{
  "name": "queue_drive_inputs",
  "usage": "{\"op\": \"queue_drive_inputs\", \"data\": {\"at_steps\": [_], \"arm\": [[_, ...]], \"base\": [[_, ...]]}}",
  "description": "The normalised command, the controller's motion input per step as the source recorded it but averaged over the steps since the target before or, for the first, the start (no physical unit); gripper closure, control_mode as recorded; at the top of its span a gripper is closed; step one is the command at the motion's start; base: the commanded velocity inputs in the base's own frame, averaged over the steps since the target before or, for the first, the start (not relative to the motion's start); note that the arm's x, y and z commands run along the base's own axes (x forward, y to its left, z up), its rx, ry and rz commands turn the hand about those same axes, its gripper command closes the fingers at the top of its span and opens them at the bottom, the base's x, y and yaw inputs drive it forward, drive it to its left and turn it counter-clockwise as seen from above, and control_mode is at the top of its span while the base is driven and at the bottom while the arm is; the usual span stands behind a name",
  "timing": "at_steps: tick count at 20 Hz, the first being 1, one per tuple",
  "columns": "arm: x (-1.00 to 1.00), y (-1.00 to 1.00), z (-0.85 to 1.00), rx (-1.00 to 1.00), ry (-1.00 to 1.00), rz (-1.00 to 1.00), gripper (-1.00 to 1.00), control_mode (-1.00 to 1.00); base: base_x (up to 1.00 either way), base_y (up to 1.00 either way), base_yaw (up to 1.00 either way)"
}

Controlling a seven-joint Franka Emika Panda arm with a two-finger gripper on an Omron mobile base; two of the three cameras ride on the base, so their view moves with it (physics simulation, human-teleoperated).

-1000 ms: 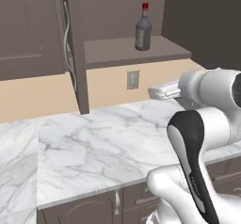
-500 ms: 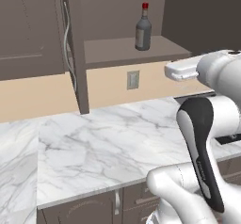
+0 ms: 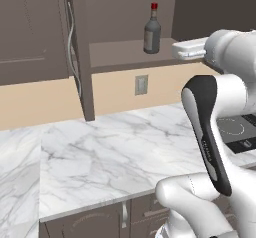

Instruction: Get the candle and the liquor from the cabinet and move them to the dining counter.

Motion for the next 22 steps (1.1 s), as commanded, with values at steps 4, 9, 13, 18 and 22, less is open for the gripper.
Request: {"op": "queue_drive_inputs", "data": {"at_steps": [4, 9, 13, 18, 22], "arm": [[0.37, -0.01, 0.05, 0.01, 0.00, 0.00, -1.00, -1.00], [0.16, 0.00, 0.00, 0.00, 0.00, 0.00, -1.00, -1.00], [0.04, 0.00, -0.02, 0.00, 0.00, 0.00, -1.00, -1.00], [0.12, -0.01, -0.03, 0.00, 0.00, 0.00, -1.00, -1.00], [0.24, -0.02, -0.02, 0.00, 0.00, 0.00, -1.00, -1.00]], "base": [[0.00, 0.00, 0.00], [0.00, 0.00, 0.00], [0.00, 0.00, 0.00], [0.00, 0.00, 0.00], [0.00, 0.00, 0.00]]}}
